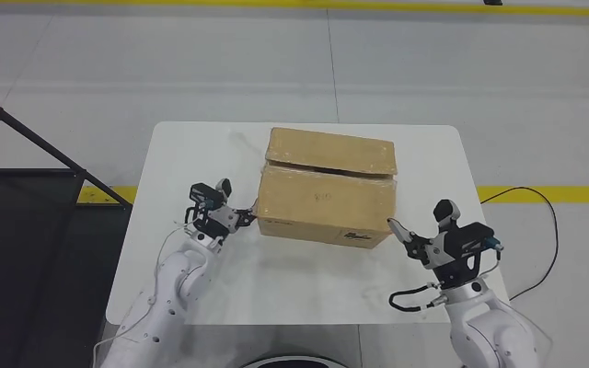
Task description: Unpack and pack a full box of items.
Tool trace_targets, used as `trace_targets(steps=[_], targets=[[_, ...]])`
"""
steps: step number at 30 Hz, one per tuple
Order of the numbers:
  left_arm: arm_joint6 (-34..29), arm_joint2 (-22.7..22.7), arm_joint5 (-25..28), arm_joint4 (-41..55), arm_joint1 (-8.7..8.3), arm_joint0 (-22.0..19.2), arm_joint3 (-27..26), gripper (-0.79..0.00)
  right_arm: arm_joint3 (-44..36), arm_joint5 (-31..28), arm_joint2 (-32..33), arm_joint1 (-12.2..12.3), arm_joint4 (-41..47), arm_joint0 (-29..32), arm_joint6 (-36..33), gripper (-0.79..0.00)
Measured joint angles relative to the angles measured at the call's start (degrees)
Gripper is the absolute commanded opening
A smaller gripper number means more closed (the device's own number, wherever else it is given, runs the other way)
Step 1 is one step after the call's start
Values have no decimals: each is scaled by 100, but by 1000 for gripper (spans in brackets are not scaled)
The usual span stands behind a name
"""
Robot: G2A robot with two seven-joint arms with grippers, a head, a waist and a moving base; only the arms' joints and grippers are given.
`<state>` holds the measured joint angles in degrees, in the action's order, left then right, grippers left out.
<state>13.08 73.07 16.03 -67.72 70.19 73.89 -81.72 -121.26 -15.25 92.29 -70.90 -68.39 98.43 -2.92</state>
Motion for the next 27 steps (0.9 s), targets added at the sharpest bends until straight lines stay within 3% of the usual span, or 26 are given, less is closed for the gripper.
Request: trace_targets(steps=[14, 20, 27], targets=[[-48, -15, 711, -131, -43, 194, -158, 0, 7, -32, 21, 14, 36, 2, 13, 0], [-62, 156, -137, -493, -45, 170, -208, 0, -1, -49, 22, 21, 21, -7, -6, 0], [-183, -96, -953, -1334, 26, -398, 140, 0, -34, -38, 54, 31, 11, 5, -70, 0]])
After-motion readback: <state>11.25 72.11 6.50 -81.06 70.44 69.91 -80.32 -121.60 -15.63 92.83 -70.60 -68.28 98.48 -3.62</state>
